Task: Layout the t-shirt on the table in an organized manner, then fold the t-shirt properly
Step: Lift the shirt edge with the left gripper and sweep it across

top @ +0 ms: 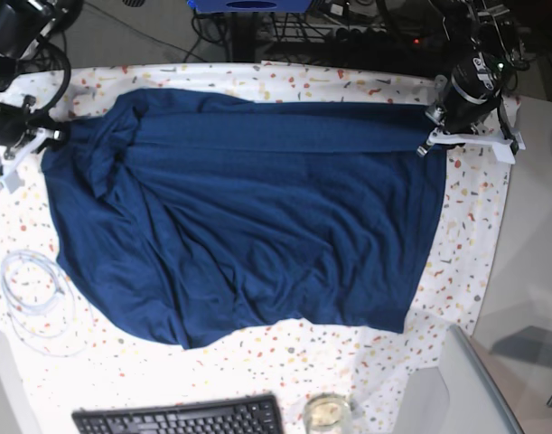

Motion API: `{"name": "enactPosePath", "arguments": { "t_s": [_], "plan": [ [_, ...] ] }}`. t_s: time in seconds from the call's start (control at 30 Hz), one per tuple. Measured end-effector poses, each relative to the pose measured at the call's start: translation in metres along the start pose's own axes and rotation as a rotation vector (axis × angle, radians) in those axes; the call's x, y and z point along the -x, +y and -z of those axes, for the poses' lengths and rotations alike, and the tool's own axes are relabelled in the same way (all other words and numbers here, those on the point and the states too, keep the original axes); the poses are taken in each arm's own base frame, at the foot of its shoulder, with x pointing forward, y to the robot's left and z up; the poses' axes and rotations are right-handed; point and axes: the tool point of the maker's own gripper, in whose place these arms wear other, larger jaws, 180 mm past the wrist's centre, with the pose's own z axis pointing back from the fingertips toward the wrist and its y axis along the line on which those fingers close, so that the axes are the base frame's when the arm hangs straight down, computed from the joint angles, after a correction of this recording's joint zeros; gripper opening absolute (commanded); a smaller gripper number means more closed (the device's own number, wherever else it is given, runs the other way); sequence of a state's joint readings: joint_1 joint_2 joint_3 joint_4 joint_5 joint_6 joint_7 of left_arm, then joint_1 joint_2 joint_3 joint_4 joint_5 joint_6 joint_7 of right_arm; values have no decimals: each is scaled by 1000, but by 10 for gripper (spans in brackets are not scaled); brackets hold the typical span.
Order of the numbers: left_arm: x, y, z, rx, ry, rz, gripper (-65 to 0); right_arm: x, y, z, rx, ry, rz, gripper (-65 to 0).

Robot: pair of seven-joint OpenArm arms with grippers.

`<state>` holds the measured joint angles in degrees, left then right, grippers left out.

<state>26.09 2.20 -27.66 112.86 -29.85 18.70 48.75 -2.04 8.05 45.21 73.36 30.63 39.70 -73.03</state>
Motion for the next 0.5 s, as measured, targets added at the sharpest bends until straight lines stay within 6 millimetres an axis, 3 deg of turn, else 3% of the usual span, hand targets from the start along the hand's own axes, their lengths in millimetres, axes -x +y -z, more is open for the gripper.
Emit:
{"name": "enactPosePath", "arguments": {
  "t_s": [0.07,0.2,0.37,0.5],
  "plan": [
    [1,3,-1,-4,5,10,-650,3,-2,-5,5,27,7,-645],
    [-1,4,-1,-2,17,90,-650,-7,-22,-34,102,-6,-17,-644],
    [-4,-23,4,48,23,135,-650,-37,-16,-62,171,-120,27,-644],
    [-18,-46,9,66,-5,134,-650,-52,-12,-86,255,-155,-2,-644]
  ]
}}
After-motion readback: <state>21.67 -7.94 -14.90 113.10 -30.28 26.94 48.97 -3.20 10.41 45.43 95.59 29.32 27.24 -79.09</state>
